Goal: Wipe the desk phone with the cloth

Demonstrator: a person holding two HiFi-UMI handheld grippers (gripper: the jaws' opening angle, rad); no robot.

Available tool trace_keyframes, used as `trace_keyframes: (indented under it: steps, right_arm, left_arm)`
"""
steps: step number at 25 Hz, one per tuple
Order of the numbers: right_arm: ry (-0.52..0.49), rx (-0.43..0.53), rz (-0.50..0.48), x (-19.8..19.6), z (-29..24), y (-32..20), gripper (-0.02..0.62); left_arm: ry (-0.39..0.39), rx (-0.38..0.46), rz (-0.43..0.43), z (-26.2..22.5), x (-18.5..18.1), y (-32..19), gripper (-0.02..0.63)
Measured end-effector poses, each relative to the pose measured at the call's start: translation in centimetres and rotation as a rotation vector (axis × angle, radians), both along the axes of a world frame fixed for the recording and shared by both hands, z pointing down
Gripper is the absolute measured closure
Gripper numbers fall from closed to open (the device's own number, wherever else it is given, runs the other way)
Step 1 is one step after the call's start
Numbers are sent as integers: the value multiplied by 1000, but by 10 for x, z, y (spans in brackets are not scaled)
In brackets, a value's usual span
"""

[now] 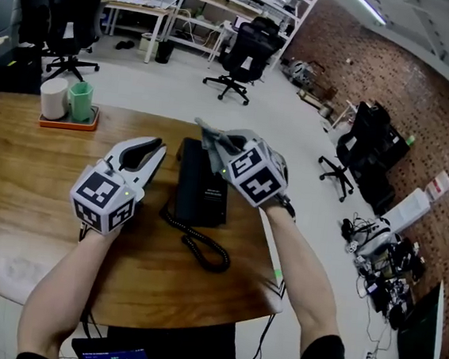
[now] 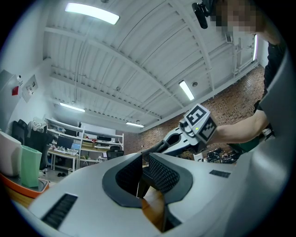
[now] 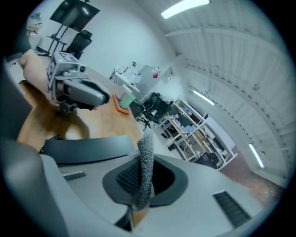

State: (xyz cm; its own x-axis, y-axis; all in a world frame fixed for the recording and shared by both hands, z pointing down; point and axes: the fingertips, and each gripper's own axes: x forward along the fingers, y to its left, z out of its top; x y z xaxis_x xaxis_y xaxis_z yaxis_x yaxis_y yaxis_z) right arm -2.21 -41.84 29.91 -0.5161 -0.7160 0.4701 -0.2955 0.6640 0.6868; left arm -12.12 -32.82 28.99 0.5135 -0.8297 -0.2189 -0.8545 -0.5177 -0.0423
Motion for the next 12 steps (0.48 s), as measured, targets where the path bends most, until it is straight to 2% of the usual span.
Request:
trace_keyframes:
  steps: [3,5,12]
  right_arm:
    - [26,-31,48,2,17,-22,569]
    - [44,-41,44,4,23,-21,571]
    - [220,-60,-126,9,52,53,570]
  left_arm:
    - [0,2,2,-1,2,1,572]
    - [-2,3,3,-2,2,1,572]
    - [-4,3,5,-2,-1,-1,572]
